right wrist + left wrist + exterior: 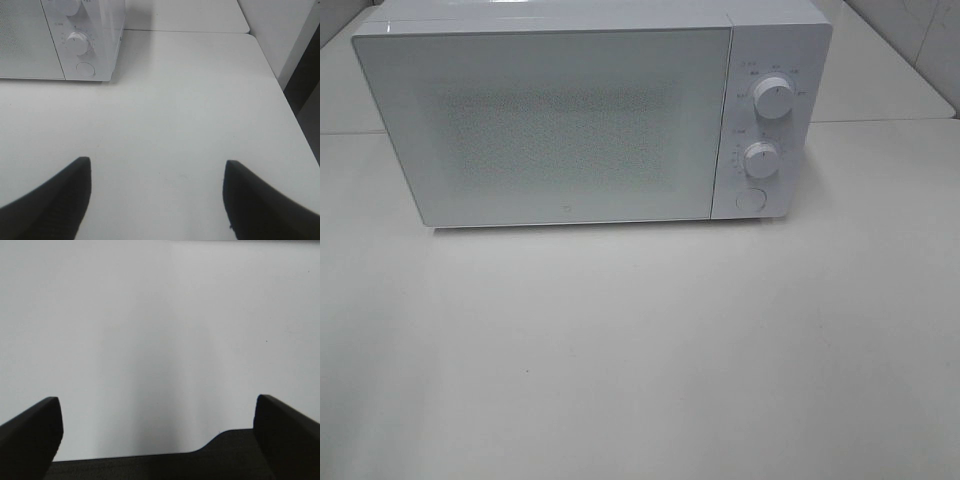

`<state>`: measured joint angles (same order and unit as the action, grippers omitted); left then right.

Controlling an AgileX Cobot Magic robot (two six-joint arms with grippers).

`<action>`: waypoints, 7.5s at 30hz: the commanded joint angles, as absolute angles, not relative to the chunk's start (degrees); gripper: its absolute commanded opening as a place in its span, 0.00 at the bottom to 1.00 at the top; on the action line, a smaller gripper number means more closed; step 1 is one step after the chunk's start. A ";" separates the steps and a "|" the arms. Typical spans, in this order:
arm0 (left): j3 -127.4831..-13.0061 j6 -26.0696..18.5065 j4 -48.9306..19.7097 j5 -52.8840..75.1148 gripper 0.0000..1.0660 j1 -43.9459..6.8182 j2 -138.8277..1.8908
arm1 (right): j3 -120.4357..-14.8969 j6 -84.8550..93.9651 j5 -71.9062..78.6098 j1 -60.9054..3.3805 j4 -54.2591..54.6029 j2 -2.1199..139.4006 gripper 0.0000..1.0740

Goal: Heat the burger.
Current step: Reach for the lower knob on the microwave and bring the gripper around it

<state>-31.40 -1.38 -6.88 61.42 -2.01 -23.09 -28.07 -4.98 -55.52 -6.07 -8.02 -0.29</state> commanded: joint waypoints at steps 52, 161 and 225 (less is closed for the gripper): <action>-29.51 -1.38 -8.54 61.13 0.90 3.67 1.32 | -28.25 -3.50 -55.00 -5.96 -8.02 -1.89 0.77; -29.51 -1.38 -8.54 61.13 0.90 3.67 1.32 | -31.11 15.58 71.56 -33.40 29.45 109.78 0.71; -29.51 -1.38 -8.59 61.13 0.90 3.67 1.26 | -43.77 12.49 78.61 -33.23 32.77 118.72 0.09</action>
<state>-29.56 -1.38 -8.42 61.65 3.67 0.29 -42.46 13.41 67.90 -33.58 36.38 118.66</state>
